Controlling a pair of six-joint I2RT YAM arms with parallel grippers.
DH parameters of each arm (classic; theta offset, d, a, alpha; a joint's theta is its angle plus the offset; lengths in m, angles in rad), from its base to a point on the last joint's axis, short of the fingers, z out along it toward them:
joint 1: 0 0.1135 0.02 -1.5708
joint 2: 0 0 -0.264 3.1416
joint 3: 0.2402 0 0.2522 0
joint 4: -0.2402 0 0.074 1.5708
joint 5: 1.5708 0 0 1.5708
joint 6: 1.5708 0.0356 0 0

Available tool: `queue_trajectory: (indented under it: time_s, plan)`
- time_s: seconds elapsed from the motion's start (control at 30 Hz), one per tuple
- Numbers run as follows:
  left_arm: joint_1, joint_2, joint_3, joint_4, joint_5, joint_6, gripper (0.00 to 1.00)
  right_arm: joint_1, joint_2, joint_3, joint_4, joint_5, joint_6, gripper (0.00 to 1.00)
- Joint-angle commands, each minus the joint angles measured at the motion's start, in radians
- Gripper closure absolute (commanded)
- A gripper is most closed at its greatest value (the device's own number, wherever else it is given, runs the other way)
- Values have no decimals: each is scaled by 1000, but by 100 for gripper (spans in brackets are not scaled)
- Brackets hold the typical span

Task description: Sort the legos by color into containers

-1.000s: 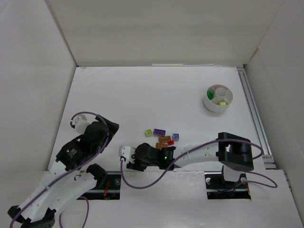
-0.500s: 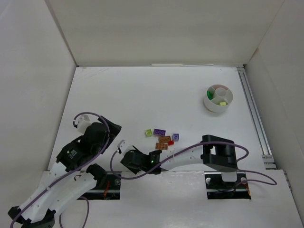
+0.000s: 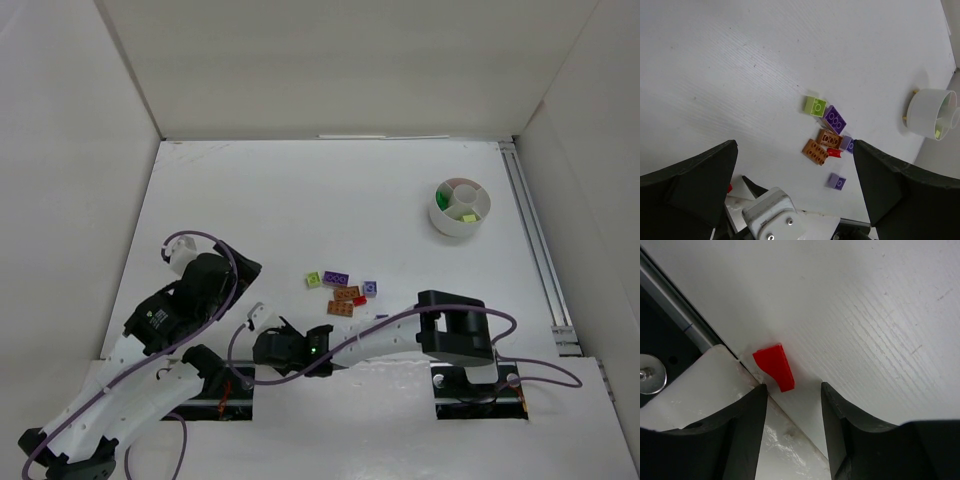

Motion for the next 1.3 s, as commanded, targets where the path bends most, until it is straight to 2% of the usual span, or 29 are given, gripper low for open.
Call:
queue_trajectory:
  time_s: [0.0, 0.13, 0.3, 0.47, 0.63, 0.87, 1.07, 1.2, 1.27]
  plan:
    - [1, 0, 6, 26, 4, 24, 1, 4, 49, 60, -71, 24, 27, 48]
    - [1, 0, 6, 26, 4, 24, 1, 4, 58, 72, -62, 37, 27, 50]
    - [1, 0, -4, 36, 4, 24, 1, 4, 67, 85, 22, -15, -63, 48]
    - [1, -9, -4, 36, 4, 24, 1, 4, 107, 94, 33, 5, -114, 48]
    - [1, -9, -4, 36, 4, 15, 1, 4, 116, 94, 71, -6, -155, 55]
    - [1, -9, -4, 36, -5, 6, 1, 4, 136, 103, 81, -6, -198, 58]
    - [1, 0, -4, 36, -5, -14, 1, 4, 155, 112, 81, 16, -207, 68]
    - [1, 11, -4, 45, -14, -14, 1, 4, 155, 112, 81, 52, -207, 80]
    - [1, 20, -4, 45, -14, -14, 1, 4, 132, 112, 81, 68, -207, 82]
